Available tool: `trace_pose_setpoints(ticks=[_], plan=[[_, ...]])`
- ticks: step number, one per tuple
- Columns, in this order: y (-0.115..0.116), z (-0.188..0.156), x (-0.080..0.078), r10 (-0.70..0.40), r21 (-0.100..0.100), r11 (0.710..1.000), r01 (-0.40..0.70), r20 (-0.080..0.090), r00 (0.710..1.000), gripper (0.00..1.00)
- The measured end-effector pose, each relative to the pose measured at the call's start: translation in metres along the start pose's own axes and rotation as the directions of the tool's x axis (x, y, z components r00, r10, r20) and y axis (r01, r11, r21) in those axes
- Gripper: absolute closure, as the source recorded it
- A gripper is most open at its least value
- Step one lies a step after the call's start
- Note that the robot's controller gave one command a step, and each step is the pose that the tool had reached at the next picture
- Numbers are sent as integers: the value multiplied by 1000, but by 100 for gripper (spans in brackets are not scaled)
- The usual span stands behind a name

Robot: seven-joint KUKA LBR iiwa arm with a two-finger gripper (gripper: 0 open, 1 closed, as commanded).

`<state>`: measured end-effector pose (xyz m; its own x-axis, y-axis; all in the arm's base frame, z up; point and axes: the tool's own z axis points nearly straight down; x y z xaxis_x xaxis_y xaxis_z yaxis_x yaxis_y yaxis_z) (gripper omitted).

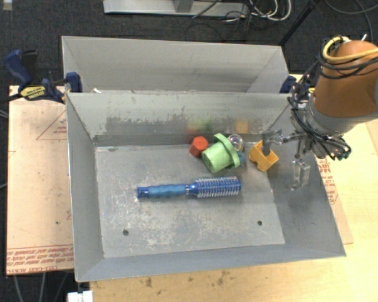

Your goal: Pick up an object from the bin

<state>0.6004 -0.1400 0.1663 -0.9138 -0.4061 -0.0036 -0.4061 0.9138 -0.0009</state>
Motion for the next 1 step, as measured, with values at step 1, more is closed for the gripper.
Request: trace_pose_setpoints(ticks=[1], plan=[[0,0,0,0,0,1000,0,0,1000,100]])
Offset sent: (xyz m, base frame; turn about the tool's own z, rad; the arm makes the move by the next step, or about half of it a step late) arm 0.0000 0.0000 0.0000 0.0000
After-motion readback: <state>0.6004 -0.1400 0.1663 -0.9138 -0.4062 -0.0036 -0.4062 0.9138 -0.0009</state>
